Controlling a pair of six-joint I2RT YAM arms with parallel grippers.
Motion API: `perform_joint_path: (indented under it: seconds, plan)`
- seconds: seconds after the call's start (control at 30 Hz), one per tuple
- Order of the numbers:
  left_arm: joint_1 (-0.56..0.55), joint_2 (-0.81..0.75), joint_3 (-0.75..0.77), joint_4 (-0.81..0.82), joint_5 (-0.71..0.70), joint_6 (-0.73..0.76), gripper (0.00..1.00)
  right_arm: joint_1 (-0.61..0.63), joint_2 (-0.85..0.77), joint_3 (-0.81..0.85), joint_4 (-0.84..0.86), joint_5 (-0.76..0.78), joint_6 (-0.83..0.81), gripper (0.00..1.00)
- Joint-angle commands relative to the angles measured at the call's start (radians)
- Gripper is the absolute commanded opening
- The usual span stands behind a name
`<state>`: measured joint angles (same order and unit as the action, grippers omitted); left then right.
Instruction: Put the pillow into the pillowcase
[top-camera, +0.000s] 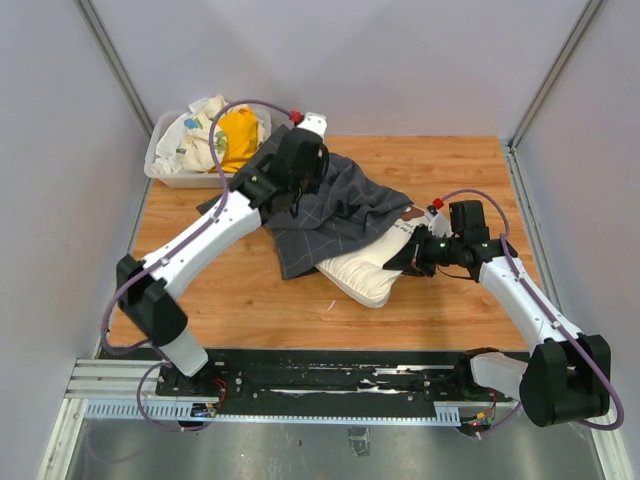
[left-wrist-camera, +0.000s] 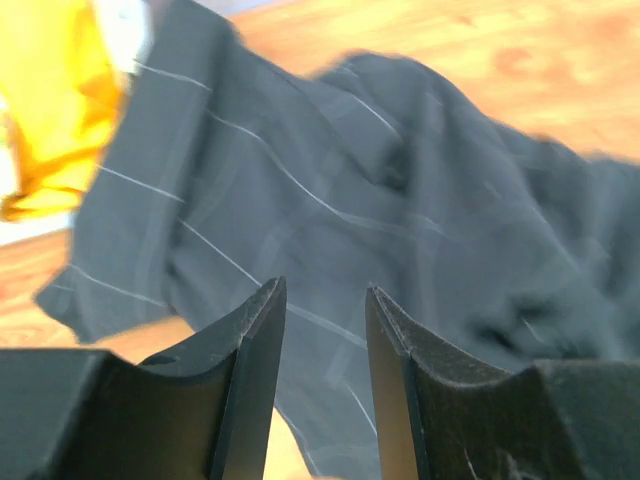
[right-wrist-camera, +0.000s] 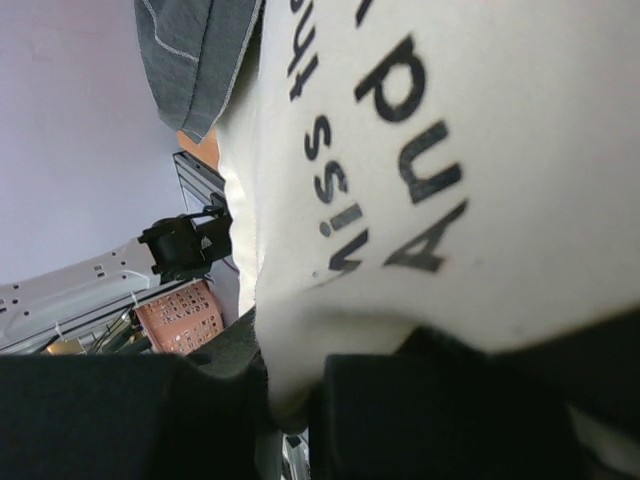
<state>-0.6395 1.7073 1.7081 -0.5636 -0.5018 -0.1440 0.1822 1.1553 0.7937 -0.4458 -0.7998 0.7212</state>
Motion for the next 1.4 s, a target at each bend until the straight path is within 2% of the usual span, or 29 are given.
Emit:
perform_joint_path:
  seconds: [0.0, 0.13, 0.23, 0.47, 0.63, 0.73, 0.9, 1.13, 1.2, 1.3, 1.37]
  plan:
    - [-0.1, -0.155, -0.24, 0.069, 0.127, -0.036, 0.42, -0.006, -0.022, 0.005, 0.031, -0.037, -0.023, 0.08]
    - [-0.138, -0.273, -0.387, 0.104, 0.267, -0.047, 0.43, -0.007, -0.021, -0.004, 0.039, -0.036, -0.022, 0.08]
    - [-0.208, -0.297, -0.431, 0.123, 0.282, -0.016, 0.45, -0.006, -0.016, -0.017, 0.054, -0.041, -0.014, 0.08]
    - [-0.331, -0.23, -0.443, 0.167, 0.289, 0.039, 0.47, -0.006, -0.02, -0.022, 0.061, -0.044, -0.008, 0.09]
    - [-0.372, -0.175, -0.43, 0.18, 0.278, 0.062, 0.49, -0.006, -0.027, -0.026, 0.061, -0.043, -0.004, 0.09]
    - [-0.376, -0.128, -0.425, 0.19, 0.236, 0.079, 0.5, -0.006, -0.034, -0.025, 0.06, -0.044, -0.002, 0.09]
    - [-0.375, -0.063, -0.429, 0.244, 0.054, 0.089, 0.56, -0.006, -0.038, -0.018, 0.053, -0.047, -0.002, 0.09]
    - [-0.332, -0.005, -0.41, 0.26, -0.047, 0.055, 0.55, -0.006, -0.044, -0.027, 0.055, -0.047, -0.001, 0.09]
    - [-0.319, 0.003, -0.404, 0.262, -0.082, 0.053, 0.5, -0.006, -0.045, -0.034, 0.054, -0.047, -0.002, 0.09]
    - [-0.296, 0.016, -0.365, 0.233, -0.078, 0.052, 0.14, -0.004, -0.049, -0.041, 0.059, -0.043, -0.003, 0.09]
    - [-0.294, 0.019, -0.322, 0.179, -0.063, 0.046, 0.01, -0.004, -0.049, -0.042, 0.055, -0.038, -0.009, 0.09]
